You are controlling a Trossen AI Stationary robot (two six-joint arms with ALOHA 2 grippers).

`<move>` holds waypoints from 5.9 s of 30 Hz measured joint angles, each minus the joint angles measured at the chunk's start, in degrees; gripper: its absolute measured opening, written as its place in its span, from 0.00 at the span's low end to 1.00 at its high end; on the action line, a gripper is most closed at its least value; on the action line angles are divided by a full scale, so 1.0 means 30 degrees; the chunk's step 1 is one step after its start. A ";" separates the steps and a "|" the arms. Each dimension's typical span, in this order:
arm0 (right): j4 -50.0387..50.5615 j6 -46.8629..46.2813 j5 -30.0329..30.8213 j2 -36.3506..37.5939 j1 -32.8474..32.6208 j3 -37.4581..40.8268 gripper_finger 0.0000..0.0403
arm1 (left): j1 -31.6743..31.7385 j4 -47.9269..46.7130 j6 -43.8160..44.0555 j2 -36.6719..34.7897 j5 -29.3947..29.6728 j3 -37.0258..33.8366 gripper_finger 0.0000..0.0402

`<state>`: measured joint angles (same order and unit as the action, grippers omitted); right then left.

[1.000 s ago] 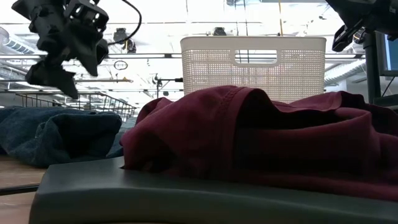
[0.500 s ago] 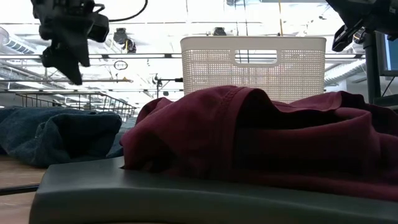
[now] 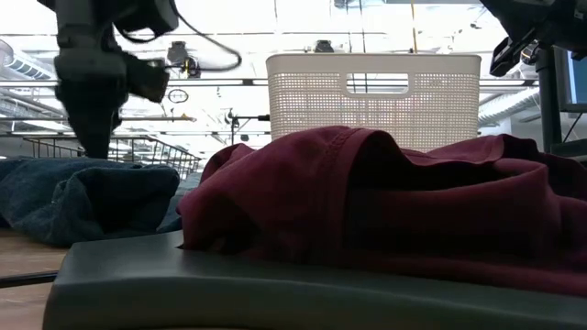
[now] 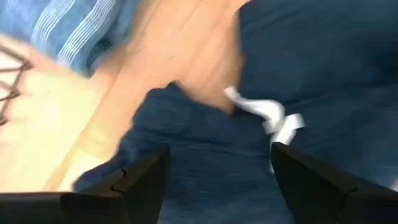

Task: Pick & Place Cloths
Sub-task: Put the blue underpants into the wire basket

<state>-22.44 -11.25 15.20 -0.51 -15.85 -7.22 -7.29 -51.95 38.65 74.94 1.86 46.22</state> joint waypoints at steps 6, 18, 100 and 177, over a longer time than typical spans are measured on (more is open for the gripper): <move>0.0004 -0.0004 0.1029 0.0007 0.0001 0.0000 0.01 | 0.0000 -0.0370 -0.1038 0.1406 0.0101 -0.0002 0.70; 0.0000 -0.0007 0.1500 0.0004 0.0004 0.0000 0.01 | 0.0000 0.0500 -0.3430 0.3598 0.0262 -0.0002 0.70; 0.0007 -0.0007 0.1477 0.0000 0.0002 0.0000 0.01 | -0.0175 2.4137 -0.8845 -1.3195 0.0181 0.0020 0.02; 0.0000 -0.2025 0.1428 0.0000 0.0004 0.0000 0.01 | 1.2961 1.5297 -1.7939 -0.6397 2.1810 0.0035 0.02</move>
<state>-22.44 -17.32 19.49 -0.51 -15.84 -7.22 31.59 -6.06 -15.16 55.75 67.29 46.33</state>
